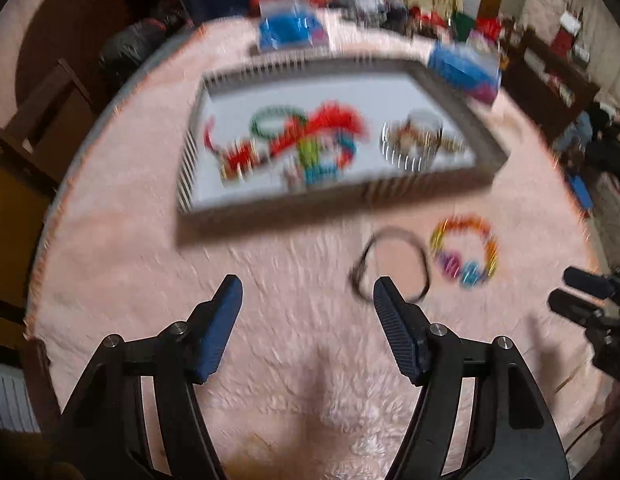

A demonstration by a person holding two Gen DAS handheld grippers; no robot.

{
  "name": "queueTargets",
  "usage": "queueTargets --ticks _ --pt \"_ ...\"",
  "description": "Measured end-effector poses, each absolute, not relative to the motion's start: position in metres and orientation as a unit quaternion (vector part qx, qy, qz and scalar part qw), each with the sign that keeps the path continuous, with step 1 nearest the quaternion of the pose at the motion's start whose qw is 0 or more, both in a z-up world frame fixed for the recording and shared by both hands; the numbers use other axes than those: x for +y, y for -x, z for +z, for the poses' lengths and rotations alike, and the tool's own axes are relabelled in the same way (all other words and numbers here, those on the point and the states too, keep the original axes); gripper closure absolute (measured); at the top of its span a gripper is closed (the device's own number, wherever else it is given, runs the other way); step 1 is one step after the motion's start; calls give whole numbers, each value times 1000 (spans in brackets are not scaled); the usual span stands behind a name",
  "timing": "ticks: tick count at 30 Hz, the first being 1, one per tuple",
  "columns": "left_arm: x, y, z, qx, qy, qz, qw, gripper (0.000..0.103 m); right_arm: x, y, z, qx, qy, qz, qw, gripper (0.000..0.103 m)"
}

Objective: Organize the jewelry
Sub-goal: 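Withdraw both open tools from the tray toward the items left on the tablecloth, then grasp the black hair tie with the left tool while the right tool grasps the heart-charm bracelet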

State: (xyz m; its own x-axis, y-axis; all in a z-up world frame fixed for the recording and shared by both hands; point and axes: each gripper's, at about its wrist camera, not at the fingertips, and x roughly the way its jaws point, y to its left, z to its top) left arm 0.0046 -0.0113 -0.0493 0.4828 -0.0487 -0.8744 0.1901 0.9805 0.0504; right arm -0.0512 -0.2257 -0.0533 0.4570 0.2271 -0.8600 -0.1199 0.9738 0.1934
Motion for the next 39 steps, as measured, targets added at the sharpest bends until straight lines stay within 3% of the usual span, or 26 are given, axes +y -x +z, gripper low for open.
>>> queueTargets --ticks 6,9,11,12,22,24,26,30,31,32,33,39 --pt "-17 0 -88 536 -94 -65 836 35 -225 63 -86 537 -27 92 838 59" --pt "-12 3 -93 539 -80 -65 836 32 -221 68 -89 532 -5 86 842 48" --pt "-3 2 -95 542 -50 -69 836 23 -217 73 -94 532 9 83 843 10" --pt "2 3 -96 543 -38 -68 836 21 -214 74 -98 536 17 77 840 0" --pt "-12 -21 -78 530 -27 -140 836 23 -212 93 -106 501 21 45 864 0" --pt "-20 -30 -79 528 -40 -146 836 30 -212 93 -105 502 21 43 864 0" --pt "-25 -37 -82 534 -45 -147 832 49 -211 92 -105 503 20 40 863 0" --pt "-28 -40 -87 528 -68 -141 835 63 -212 94 -104 505 18 38 862 0" --pt "-27 -38 -87 526 -68 -142 836 70 -212 94 -104 505 19 37 862 0" --pt "-25 -36 -87 525 -65 -147 836 88 -212 95 -104 505 18 37 862 0" --pt "-21 -35 -87 529 -52 -160 832 93 -212 94 -104 507 19 38 861 0" --pt "-4 -19 -82 522 -17 -191 831 94 -217 85 -95 501 -6 47 864 11"
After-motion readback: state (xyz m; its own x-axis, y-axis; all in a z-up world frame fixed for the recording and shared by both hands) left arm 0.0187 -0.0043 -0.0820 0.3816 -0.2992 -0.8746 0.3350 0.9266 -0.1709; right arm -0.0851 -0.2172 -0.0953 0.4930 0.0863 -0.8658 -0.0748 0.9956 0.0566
